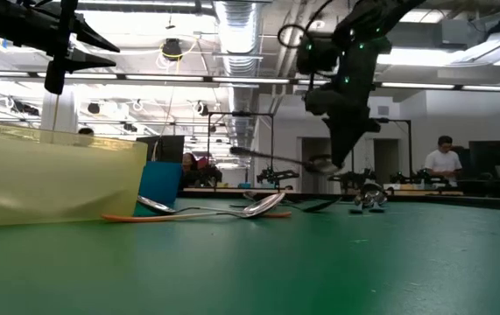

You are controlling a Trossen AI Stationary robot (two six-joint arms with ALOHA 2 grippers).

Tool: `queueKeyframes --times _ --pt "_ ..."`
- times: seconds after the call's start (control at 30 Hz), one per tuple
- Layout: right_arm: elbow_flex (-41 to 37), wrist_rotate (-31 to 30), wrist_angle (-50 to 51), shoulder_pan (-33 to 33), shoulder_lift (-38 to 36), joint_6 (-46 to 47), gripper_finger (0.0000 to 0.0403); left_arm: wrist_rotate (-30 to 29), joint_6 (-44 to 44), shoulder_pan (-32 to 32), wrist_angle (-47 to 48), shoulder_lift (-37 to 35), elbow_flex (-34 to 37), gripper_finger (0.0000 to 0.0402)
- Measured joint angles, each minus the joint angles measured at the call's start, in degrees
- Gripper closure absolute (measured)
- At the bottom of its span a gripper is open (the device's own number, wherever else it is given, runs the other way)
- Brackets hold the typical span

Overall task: Sort silverware by color (type)
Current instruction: Put the black spoon into the dark blue bin

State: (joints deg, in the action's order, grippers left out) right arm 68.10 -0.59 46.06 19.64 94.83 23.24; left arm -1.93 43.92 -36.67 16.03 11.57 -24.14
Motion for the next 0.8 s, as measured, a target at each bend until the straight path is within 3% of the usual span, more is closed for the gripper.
queueKeyframes --times 0.53,0.63,0.8 --pt "0.0 -7.1 -21.2 -9.1 0.2 24.3 0.0402 -0.4 0.0 0.0 0.0 0.0 0.0 0.0292" --pt "0.0 -11.0 -27.4 -10.7 0.1 26.2 0.0402 -0.5 0.0 0.0 0.0 0.0 0.0 0.0292" --pt "4.9 -11.7 -30.5 -11.1 1.0 26.9 0.0402 -0.9 0.0 0.0 0.0 0.0 0.0 0.0292"
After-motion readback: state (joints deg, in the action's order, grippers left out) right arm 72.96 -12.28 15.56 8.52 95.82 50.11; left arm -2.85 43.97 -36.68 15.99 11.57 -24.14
